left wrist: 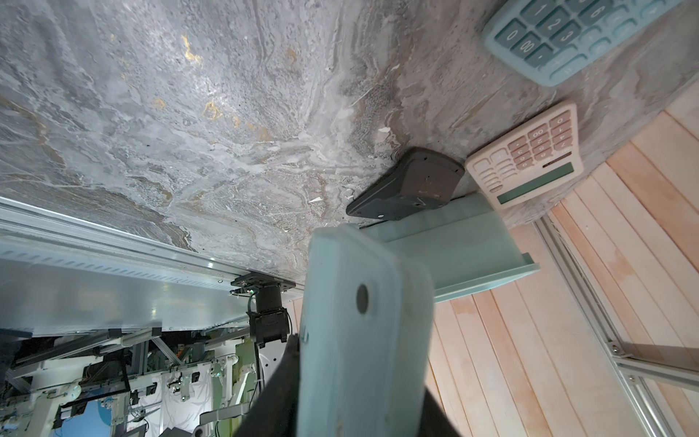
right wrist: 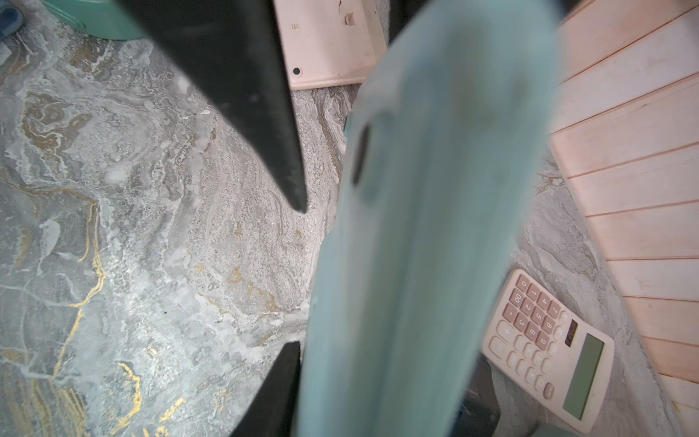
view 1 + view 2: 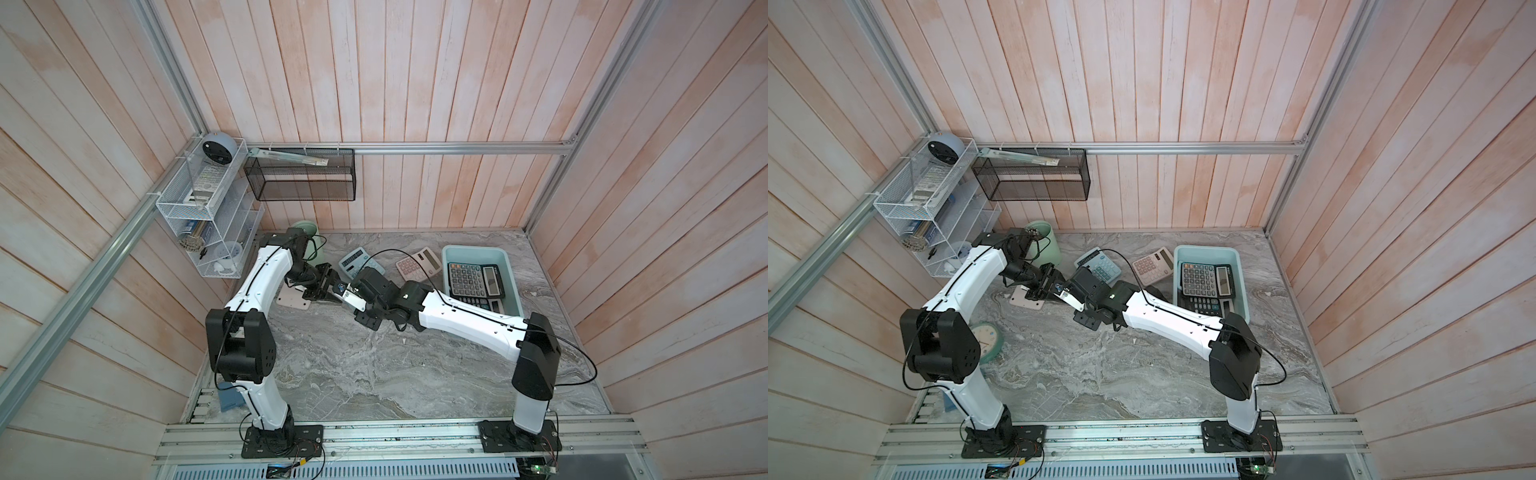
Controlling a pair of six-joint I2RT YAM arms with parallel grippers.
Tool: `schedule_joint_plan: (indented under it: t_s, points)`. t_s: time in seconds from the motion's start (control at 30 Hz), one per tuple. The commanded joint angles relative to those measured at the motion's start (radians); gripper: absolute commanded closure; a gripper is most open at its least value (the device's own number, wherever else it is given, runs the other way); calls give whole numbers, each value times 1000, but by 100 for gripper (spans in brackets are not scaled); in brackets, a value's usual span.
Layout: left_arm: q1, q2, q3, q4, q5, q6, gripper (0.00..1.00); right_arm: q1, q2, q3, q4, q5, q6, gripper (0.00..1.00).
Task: Put the calculator in the storage box
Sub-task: Pick up the calculator at the center of the board.
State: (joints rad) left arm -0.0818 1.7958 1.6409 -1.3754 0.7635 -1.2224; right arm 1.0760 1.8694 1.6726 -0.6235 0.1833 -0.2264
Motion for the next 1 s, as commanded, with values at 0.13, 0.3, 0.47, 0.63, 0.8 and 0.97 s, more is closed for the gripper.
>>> schedule_joint_plan:
  t_s: [0.13, 0.3, 0.47, 0.63, 0.8, 0.97]
  points:
    - [-6, 13, 18, -27, 14, 30, 100, 8, -46, -24, 54, 42, 12, 65]
    - [-4, 27, 60, -63, -14, 75, 100, 9, -70, -44, 52, 95, 60, 44]
    - [17, 6, 80, -39, -91, 105, 100, -15, -124, -37, -45, 49, 148, 31]
    - [30, -33, 50, 79, -140, 111, 100, -126, -223, -66, -78, -92, 348, 24]
    - [31, -98, -27, 249, -145, 134, 100, -285, -249, -47, -119, -263, 545, 24]
    - [27, -188, -153, 497, -111, 144, 100, -461, -256, -94, -30, -538, 756, 26]
